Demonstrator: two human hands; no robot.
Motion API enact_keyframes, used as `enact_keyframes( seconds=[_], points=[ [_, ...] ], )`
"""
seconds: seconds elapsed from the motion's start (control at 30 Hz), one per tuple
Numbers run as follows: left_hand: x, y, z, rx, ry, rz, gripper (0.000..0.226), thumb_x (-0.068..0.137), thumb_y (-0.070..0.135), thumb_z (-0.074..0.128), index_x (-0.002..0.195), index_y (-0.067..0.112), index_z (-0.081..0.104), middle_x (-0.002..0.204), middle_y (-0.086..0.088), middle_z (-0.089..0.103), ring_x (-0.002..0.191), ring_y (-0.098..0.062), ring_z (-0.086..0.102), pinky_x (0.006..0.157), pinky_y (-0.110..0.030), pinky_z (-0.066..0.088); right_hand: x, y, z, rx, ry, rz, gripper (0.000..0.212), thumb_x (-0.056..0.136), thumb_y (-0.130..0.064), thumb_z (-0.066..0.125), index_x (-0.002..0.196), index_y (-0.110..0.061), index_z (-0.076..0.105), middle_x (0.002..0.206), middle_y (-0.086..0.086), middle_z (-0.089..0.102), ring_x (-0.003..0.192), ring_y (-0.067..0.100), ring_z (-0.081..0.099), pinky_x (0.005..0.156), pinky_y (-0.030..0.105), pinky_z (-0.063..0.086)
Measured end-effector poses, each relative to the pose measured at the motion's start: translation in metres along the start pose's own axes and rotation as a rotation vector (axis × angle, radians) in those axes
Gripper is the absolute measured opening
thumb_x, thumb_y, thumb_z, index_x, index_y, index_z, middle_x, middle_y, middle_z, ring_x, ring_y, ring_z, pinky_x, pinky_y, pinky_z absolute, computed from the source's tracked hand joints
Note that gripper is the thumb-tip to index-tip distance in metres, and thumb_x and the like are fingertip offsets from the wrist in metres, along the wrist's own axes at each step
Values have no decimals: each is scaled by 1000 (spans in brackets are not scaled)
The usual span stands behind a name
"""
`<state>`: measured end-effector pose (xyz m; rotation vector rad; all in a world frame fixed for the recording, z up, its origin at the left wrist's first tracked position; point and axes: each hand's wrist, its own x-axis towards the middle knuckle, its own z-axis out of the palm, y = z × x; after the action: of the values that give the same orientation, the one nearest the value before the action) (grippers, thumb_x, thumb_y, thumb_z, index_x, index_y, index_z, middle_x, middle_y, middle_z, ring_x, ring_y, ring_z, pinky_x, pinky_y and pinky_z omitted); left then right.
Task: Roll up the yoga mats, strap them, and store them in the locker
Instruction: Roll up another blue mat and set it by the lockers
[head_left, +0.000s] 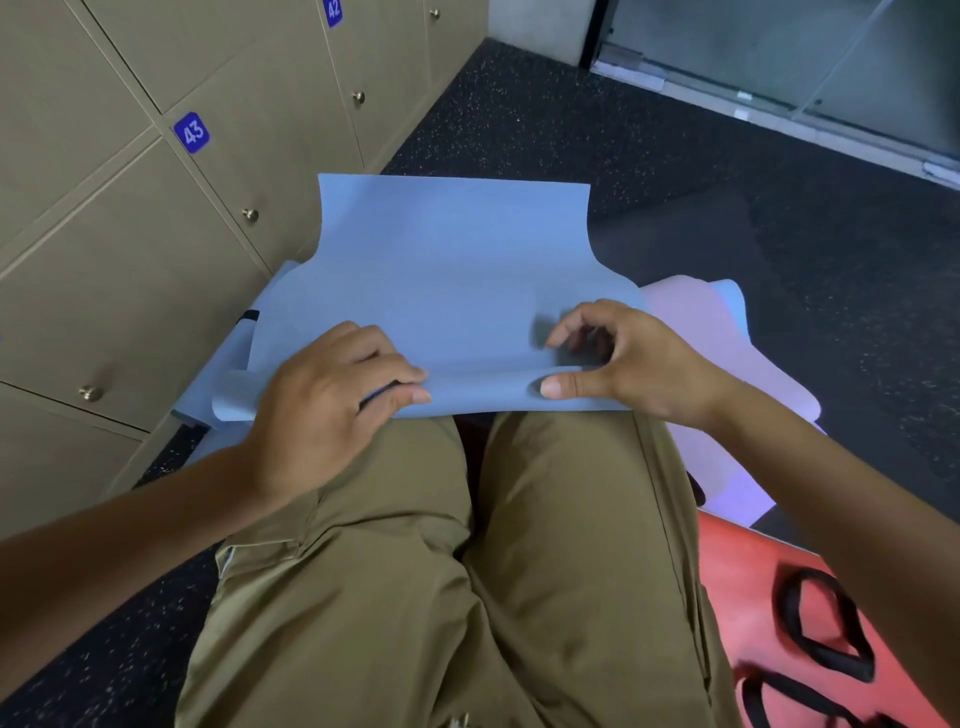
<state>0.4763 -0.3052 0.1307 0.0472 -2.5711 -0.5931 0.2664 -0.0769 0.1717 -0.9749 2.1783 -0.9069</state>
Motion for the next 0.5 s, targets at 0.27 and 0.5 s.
enact_keyframes(
  seconds=[0.27,0.5],
  points=[
    [5,-1,-2,197,-77,60,49,88,59,67,98,12,77,88,2,67,78,-22,61,70,-26,41,-3,1,8,-136,144,-81,32,73,-46,88,78,-23,66,81,-10,61,74,5,53,66,19,40],
    [24,-14,-4,-71,-259,-173,45,88,66,56,93,24,72,86,11,62,86,-8,58,77,-37,49,-18,23,35,-552,455,-503,34,99,-37,61,95,-5,71,88,6,61,82,26,51,76,37,45]
  ],
)
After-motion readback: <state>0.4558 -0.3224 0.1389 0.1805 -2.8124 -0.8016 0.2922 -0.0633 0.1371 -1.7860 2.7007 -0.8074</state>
